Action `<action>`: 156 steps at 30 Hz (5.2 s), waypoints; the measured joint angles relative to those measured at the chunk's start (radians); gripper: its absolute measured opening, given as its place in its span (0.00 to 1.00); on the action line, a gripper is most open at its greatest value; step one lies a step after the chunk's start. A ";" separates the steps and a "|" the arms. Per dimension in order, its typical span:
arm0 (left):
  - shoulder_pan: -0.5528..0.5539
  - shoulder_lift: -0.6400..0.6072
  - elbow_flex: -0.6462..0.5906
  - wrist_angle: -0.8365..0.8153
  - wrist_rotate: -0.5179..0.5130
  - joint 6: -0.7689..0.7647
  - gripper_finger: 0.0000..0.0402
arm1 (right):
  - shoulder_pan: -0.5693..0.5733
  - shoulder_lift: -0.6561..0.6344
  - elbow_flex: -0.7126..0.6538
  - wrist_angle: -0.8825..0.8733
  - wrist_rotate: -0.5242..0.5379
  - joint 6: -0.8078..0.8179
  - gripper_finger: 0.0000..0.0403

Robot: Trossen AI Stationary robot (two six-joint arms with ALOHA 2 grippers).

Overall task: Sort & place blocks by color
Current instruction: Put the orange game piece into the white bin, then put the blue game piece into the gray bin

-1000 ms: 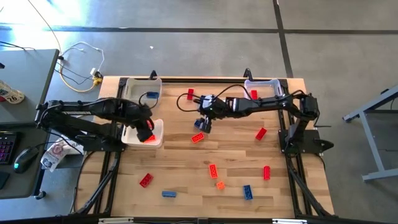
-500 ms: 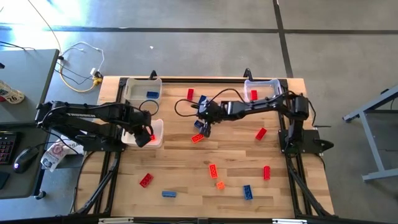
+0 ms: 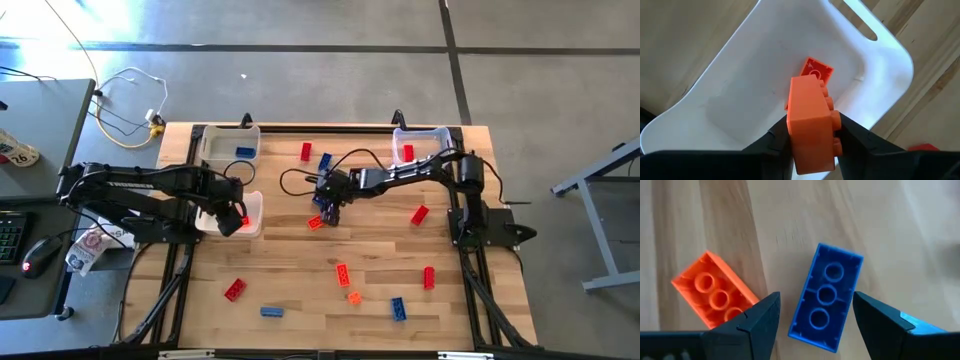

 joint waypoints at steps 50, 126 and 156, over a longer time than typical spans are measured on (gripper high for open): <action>0.177 0.000 0.106 0.331 -0.032 0.277 0.44 | -0.040 -0.089 -0.001 -0.068 -0.033 -0.109 0.28; 0.401 0.258 0.105 0.832 0.138 0.435 0.17 | 0.046 -0.124 0.184 0.016 0.367 -0.486 0.51; 0.687 0.287 0.105 0.568 -0.396 0.462 0.18 | 0.045 -0.124 0.184 -0.669 0.369 -0.198 0.52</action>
